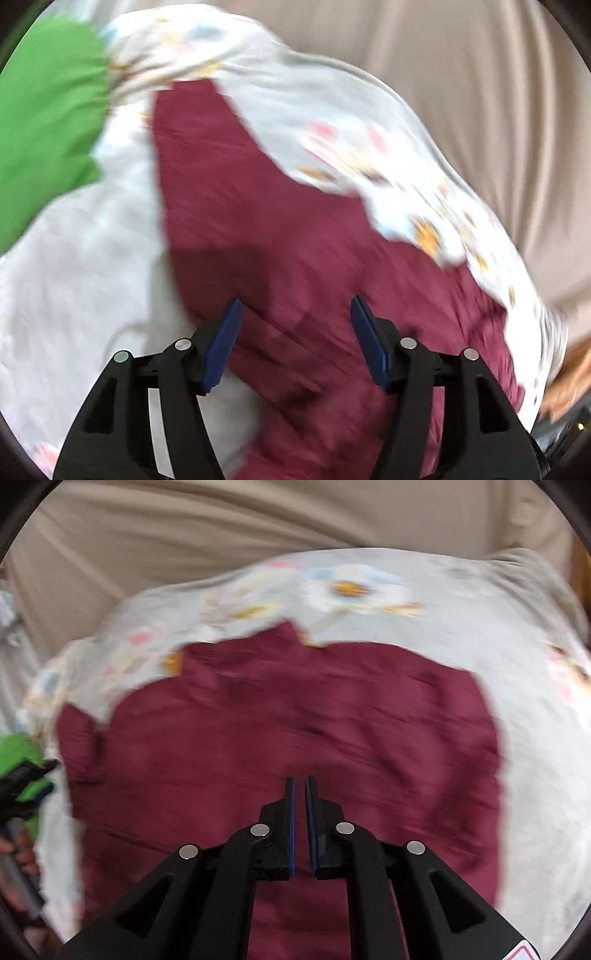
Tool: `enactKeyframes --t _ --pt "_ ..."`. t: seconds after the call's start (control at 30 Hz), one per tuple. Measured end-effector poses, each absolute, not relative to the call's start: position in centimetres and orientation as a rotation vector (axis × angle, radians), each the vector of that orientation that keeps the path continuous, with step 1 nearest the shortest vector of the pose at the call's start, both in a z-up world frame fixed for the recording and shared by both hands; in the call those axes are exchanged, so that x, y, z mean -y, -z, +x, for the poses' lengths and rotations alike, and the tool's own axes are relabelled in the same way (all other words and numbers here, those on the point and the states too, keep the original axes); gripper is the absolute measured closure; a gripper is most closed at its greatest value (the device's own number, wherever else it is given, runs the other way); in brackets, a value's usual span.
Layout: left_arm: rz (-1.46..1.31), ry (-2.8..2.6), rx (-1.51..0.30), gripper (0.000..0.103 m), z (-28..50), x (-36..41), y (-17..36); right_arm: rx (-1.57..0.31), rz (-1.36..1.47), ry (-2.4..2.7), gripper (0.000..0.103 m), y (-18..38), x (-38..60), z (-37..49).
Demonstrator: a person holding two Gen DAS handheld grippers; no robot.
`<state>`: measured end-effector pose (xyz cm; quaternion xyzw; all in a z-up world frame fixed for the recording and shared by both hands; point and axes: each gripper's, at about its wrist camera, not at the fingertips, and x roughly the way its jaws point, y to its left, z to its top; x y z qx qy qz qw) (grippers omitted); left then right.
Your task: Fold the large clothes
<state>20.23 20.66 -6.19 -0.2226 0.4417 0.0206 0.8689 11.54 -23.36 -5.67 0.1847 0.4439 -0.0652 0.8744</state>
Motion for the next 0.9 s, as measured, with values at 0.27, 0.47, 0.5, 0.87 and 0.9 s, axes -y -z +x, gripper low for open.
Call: enactKeyframes --t 0.27,0.47,0.5,0.87,0.9 --pt "-0.574 -0.119 -0.936 0.044 20.8 -26.9 7.7 -0.862 0.549 0.033 0.078 6.3 23.1 23.6" --pt "-0.55 -0.099 -0.985 0.044 20.4 -27.4 9.4 -0.947 0.55 0.086 0.078 11.3 24.1 31.3" --pt "-0.552 -0.096 -0.99 0.044 20.3 -27.6 9.8 -0.964 0.546 0.083 0.078 11.9 24.1 32.0" --pt "-0.666 -0.073 -1.005 0.044 22.5 -28.5 11.3 -0.906 0.454 -0.129 0.102 8.4 21.6 26.5" --pt "-0.666 -0.072 -1.003 0.044 22.7 -28.5 11.3 -0.926 0.425 -0.158 0.102 8.3 20.9 25.3"
